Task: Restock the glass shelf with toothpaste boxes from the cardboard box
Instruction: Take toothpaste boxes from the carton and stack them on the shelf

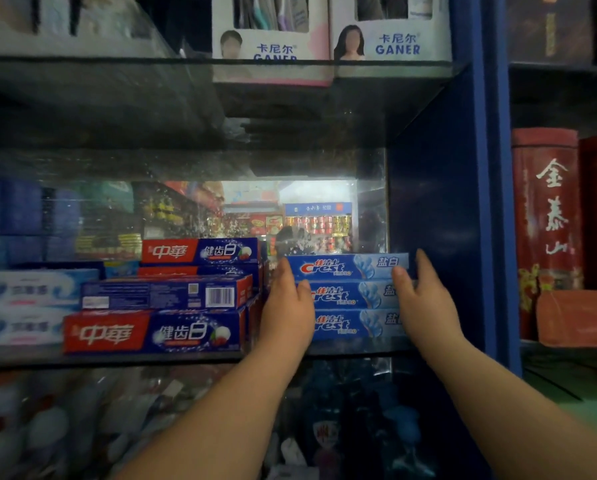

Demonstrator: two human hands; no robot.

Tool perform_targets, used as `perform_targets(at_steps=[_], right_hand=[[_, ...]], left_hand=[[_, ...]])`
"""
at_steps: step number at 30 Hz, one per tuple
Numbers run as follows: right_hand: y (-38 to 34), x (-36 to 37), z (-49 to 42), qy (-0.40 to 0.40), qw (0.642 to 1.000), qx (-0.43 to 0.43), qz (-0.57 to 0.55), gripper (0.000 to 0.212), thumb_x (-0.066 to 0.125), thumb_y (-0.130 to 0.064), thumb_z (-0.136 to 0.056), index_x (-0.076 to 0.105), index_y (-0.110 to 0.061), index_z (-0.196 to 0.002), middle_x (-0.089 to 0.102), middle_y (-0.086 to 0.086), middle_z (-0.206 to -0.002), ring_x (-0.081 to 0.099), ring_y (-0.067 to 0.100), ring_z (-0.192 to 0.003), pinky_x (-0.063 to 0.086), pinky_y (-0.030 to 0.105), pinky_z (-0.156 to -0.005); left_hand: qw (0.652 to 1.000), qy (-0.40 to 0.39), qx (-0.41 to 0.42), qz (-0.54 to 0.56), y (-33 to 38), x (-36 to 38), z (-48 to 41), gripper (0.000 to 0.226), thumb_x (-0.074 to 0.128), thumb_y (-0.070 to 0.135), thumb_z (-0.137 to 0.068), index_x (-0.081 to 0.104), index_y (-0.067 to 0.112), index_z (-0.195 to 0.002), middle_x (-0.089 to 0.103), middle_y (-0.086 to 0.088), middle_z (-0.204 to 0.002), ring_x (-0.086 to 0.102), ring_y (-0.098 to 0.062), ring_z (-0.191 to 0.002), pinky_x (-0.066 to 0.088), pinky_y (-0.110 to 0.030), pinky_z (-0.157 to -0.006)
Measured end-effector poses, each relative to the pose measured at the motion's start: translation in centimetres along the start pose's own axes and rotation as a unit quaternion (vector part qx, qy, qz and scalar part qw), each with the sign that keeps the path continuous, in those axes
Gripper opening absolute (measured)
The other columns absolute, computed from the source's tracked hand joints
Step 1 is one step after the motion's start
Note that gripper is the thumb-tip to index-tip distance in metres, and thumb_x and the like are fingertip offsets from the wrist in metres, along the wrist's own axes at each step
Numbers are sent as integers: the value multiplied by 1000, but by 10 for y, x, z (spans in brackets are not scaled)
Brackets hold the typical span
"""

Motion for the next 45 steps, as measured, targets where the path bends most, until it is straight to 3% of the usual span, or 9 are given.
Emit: perform_targets(at_steps=[4, 8, 13, 17, 22, 28, 33, 41, 45], right_hand=[[-34, 6, 26, 0, 994, -106, -37, 52, 43, -38, -98, 27, -32, -147, 38, -6, -149, 44, 13, -128, 45, 40, -100], [-65, 29, 62, -74, 979, -178, -65, 55, 43, -38, -98, 23, -34, -149, 28, -17, -153, 26, -5, -133, 29, 27, -109], [-83, 61, 101, -167, 968, -150, -115, 56, 45, -41, -96, 21, -41, -147, 29, -24, -146, 31, 1, -135, 32, 30, -108], [-93, 85, 110, -230, 961, -130, -82, 57, 48, -38, -97, 22, -36, -148, 33, -16, -145, 34, 5, -132, 33, 31, -105], [-108, 124, 104, -245, 964, -89, -57, 56, 54, -33, -96, 29, -29, -146, 44, -6, -139, 46, 10, -117, 41, 33, -98], [-129, 159, 91, -180, 981, -50, -55, 55, 52, -42, -95, 29, -37, -144, 52, -3, -134, 58, 16, -107, 53, 39, -88], [-119, 176, 94, -118, 992, -36, -2, 44, 44, -44, -97, 34, -39, -140, 58, -1, -119, 60, 15, -94, 55, 37, -76], [-105, 171, 106, -38, 995, -59, -69, 22, 50, -17, -95, 45, -39, -95, 58, -1, -127, 61, 12, -86, 41, 20, -52], [-103, 171, 105, -46, 994, -44, -90, 12, 52, -29, -96, 45, -33, -105, 61, -7, -122, 60, 2, -82, 48, 25, -55]], left_hand=[[999, 14, 44, -6, 17, -13, 32, 56, 33, 35, -101, 11, 32, -153, 32, 4, -154, 42, -18, -133, 42, -41, -107], [997, 25, 75, -14, 20, -30, 71, 53, 35, 32, -102, 17, 33, -152, 25, 18, -153, 25, 2, -138, 26, -18, -111], [994, 82, 49, -49, -12, -85, 95, 51, 40, 29, -101, 24, 32, -149, 40, 29, -134, 40, 10, -125, 32, -9, -99], [986, 149, -2, -81, -45, -151, 95, 51, 44, 29, -99, 28, 30, -148, 32, 11, -152, 31, -9, -140, 30, -28, -112], [968, 220, -78, -91, -81, -224, 61, 50, 47, 20, -98, 34, 18, -146, 41, -6, -148, 44, -22, -129, 37, -29, -100], [971, 169, -123, -119, -89, -258, 6, 46, 43, 32, -98, 43, 15, -140, 48, -11, -140, 50, -28, -122, 39, -35, -100], [982, 105, -147, -49, -112, -252, -22, 71, 38, 70, -73, 54, 25, -126, 62, -9, -118, 66, -27, -97, 54, -44, -88], [968, 197, -57, 143, -123, -253, 7, 12, 52, 27, -96, 50, 24, -107, 63, -2, -100, 64, -15, -81, 49, -28, -62], [970, 180, -50, 155, -122, -251, 12, 11, 52, 26, -96, 49, 25, -107, 64, 3, -97, 65, -13, -82, 50, -26, -60]])
Point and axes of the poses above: each hand's wrist, its own z-axis away from the middle knuckle, its own x-axis out of the palm, y = z × x, the point moved 4 cm from there along -z, towards the middle knuckle
